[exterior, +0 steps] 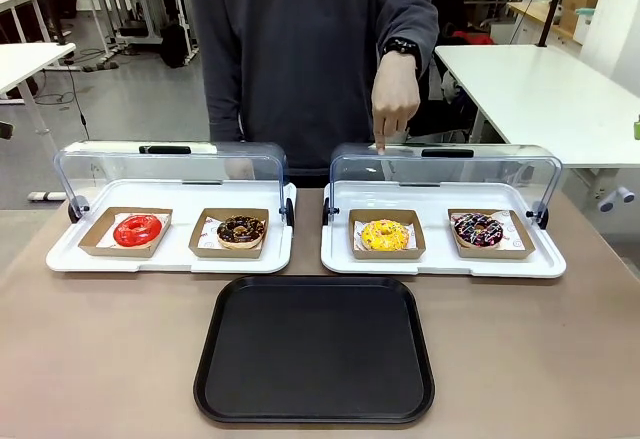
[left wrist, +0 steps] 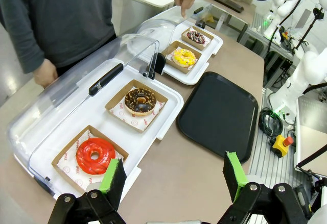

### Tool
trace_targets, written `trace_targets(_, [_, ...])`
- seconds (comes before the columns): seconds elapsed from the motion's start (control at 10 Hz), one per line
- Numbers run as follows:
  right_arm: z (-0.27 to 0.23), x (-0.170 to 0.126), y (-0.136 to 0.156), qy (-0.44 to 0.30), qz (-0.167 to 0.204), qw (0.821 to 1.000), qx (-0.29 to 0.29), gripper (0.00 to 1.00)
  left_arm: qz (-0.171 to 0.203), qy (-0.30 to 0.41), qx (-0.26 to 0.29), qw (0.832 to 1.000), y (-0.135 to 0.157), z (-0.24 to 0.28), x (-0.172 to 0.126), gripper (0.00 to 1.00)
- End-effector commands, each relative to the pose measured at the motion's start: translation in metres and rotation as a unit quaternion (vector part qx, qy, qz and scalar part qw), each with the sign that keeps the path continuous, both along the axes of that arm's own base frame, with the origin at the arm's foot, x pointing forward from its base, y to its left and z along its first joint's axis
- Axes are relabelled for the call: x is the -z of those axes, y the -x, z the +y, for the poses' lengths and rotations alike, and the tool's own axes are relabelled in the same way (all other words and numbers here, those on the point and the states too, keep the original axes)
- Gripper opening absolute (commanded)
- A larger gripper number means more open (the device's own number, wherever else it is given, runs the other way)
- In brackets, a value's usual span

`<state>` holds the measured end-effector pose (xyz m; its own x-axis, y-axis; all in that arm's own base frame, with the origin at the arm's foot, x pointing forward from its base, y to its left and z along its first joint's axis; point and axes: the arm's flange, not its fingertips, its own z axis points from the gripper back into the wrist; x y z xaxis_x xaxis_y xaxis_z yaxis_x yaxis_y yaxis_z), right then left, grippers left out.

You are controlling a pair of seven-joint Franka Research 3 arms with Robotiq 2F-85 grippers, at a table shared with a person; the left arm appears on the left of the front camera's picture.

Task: Move the third donut from the left to the tray.
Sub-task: Pick up the Paper togo box containing the Donut indicated by the person and place it on the Handle tray.

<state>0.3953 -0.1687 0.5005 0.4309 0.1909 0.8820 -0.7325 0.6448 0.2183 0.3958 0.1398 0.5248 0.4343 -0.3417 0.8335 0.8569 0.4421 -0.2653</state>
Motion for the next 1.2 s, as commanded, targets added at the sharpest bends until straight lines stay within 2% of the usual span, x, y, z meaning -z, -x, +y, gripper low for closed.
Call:
trace_targets(0.0, [0.0,0.0,-0.004,-0.006,-0.019,1.0,-0.001,1.0,-0.005,0.008,0.003,1.0,-0.001,0.0,-0.001,1.0])
trace_targets(0.6, [0.0,0.0,-0.004,-0.006,-0.019,1.0,-0.001,1.0,-0.005,0.008,0.003,1.0,-0.001,0.0,-0.001,1.0])
trace_targets(0.7, [0.0,0.0,0.0,0.0,0.0,1.0,0.0,1.0,-0.005,0.008,0.003,1.0,-0.001,0.0,-0.001,1.0])
trace_targets(0.9, [0.061,-0.031,-0.007,0.086,-0.018,0.995,-0.048,1.0,-0.005,0.008,0.003,1.0,-0.001,0.0,-0.001,1.0])
trace_targets(1.1, [0.129,-0.05,-0.008,0.189,-0.014,0.977,-0.097,1.0,-0.005,0.008,0.003,1.0,-0.001,0.0,-0.001,1.0])
